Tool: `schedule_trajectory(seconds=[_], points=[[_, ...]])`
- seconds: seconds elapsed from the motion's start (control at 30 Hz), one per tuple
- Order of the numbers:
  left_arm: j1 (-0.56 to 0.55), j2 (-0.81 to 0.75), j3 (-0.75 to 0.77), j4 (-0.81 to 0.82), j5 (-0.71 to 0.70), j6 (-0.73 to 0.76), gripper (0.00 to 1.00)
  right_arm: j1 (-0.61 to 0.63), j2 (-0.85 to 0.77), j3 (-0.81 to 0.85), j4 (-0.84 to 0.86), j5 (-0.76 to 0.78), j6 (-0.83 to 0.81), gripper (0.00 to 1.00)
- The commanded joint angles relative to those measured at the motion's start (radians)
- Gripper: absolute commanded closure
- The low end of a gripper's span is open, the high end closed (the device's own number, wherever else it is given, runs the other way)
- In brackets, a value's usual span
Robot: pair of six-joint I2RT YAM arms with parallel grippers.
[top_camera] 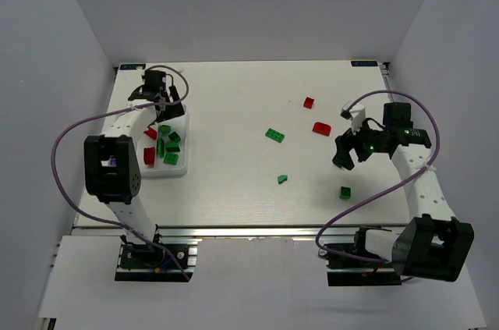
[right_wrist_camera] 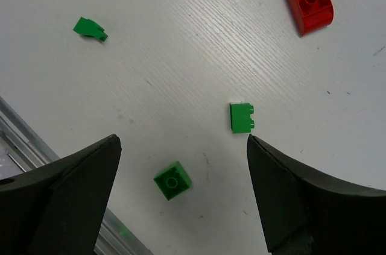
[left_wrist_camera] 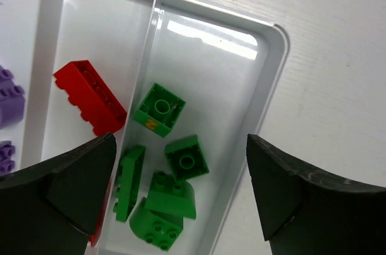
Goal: Sort the legos into containers by color
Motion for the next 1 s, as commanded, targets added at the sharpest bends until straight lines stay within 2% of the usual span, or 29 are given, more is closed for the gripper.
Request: schedule_trajectory(seconds=[0.0,0.13,0.2,0.23,0.33,0.53,0.73,0.97], points=[[0.0,-0.191,-0.016,0.004,0.034,-0.036,0.02,0.003,-0.044,-0.015,-0.007,0.039,-0.088,0.11],[0.0,-0.378,-0.121,0.033,0.087,-0.087,0.02,0.003,-0.052,-0.034,-0.021,0.09,-0.168,0.11],[0.0,-0.48,-0.177,0.029,0.142,-0.105,0.02,0.003,-0.008,-0.008,-0.054,0.125,-0.185,0.16],[0.0,-0.514,-0.21,0.012,0.156,-0.115,0.02,0.003,0.009,-0.002,-0.071,0.163,-0.177,0.22],[0.0,-0.646,-0.269,0.004,0.222,-0.151,0.02,0.008,0.051,-0.009,-0.026,0.258,-0.092,0.26],[0.0,-0.86,-0.391,-0.026,0.278,-0.21,0.02,0.075,0.115,-0.035,0.106,0.327,-0.01,0.25],[0.0,-0.935,-0.433,-0.074,0.267,-0.23,0.02,0.169,0.25,-0.008,0.163,0.412,0.076,0.31],[0.0,-0.972,-0.424,-0.112,0.243,-0.233,0.02,0.183,0.339,0.018,0.2,0.509,0.111,0.38]])
